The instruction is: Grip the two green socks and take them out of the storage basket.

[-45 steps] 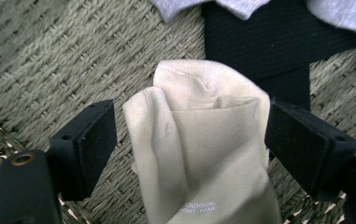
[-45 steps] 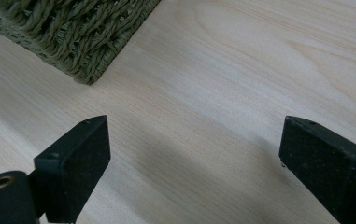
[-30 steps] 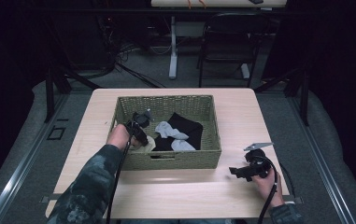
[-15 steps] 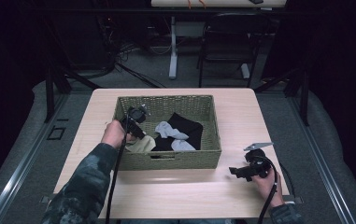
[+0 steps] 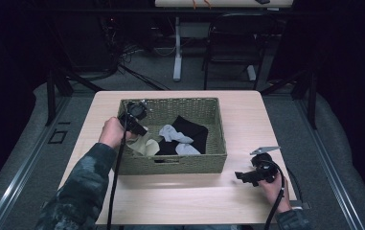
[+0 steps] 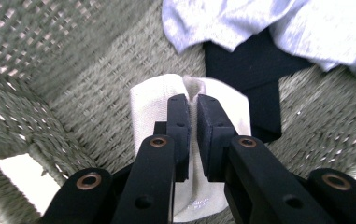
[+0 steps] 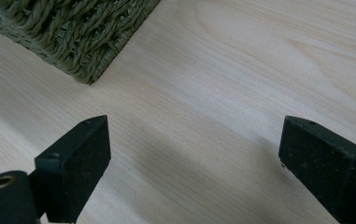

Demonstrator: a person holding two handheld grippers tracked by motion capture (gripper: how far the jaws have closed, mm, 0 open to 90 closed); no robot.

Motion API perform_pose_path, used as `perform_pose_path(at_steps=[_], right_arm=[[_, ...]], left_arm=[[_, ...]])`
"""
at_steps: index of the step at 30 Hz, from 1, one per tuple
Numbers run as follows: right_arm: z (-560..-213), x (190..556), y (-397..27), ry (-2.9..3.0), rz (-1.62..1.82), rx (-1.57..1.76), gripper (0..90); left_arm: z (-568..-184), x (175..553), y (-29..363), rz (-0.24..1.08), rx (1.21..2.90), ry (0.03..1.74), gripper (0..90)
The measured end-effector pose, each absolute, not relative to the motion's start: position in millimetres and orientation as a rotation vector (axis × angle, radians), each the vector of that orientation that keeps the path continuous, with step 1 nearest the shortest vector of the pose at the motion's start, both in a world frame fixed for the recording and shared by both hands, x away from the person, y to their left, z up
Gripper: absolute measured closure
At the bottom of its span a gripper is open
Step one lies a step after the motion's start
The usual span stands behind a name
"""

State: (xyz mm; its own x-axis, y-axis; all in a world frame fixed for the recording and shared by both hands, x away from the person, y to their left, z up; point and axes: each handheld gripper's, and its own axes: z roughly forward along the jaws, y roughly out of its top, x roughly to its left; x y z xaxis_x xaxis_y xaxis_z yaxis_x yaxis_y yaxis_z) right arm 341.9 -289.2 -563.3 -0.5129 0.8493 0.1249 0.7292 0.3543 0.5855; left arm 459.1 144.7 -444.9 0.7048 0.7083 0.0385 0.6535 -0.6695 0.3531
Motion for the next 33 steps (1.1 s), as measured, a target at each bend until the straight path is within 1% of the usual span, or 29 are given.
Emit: perform_pose_path(at_steps=[13,21,33], right_arm=[[-564,342,-289,2.416,0.888,1.424,8.6],[-564,342,-289,2.418,0.884,1.429,8.5],[-563,341,-289,2.417,0.881,1.427,8.6]], left_arm=[[-409,456,150,0.294,2.543,1.046,83.9],[-395,455,155,0.316,2.513,1.042,84.0],[-370,451,173,0.377,2.444,1.059,84.0]])
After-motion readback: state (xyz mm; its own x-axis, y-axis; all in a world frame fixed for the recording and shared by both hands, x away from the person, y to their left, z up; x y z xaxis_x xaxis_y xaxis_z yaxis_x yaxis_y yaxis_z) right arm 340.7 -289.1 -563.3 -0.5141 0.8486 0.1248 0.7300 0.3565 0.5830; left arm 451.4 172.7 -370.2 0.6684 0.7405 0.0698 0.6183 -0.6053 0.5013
